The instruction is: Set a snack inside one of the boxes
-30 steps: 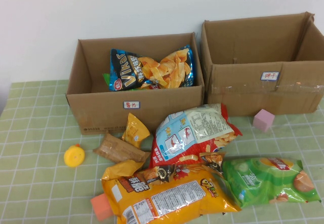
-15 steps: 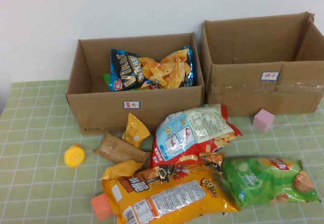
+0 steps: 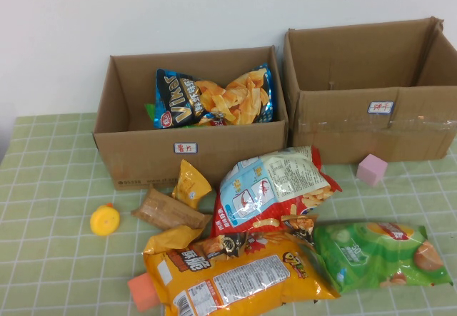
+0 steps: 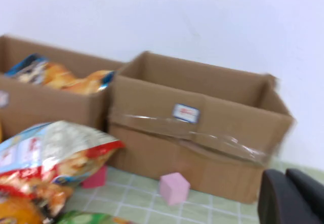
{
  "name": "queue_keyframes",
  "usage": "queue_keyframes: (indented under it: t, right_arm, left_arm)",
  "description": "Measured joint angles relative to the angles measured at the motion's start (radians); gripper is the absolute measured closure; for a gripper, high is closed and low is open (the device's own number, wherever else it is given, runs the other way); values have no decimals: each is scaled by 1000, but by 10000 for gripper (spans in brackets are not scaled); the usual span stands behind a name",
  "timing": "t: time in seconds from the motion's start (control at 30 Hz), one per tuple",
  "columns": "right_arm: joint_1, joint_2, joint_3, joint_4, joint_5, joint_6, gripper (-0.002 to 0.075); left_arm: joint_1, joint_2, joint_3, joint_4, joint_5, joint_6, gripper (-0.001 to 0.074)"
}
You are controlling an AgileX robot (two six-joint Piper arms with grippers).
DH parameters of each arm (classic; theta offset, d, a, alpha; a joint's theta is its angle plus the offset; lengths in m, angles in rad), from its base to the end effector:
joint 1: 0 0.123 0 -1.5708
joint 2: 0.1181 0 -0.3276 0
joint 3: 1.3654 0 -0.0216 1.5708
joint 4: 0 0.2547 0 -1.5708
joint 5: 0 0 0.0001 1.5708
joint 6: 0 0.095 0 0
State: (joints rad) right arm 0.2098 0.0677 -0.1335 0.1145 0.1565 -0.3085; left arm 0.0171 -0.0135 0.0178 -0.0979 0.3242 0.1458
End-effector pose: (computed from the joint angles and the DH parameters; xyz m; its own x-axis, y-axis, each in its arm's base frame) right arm 0.0206 0.0061 0.2434 0.0415 -0.1896 -0.9810 -0.2218 0.9556 -0.1941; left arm 0.0185 -0.0027 0.1772 -0.2364 0.0489 -0.9704 0.0257 0.9987 0.0440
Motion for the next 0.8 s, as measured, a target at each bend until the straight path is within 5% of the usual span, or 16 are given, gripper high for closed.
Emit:
queue_keyframes:
  t: [0.27,0.8]
  right_arm:
    - [-172,-76,134,-308,-20,467,728]
    - [-242,-76,158,-308,182,510,728]
  left_arm:
    - [0,0,0,0,0,0,737]
    - [0,0,0,0,1,2,737]
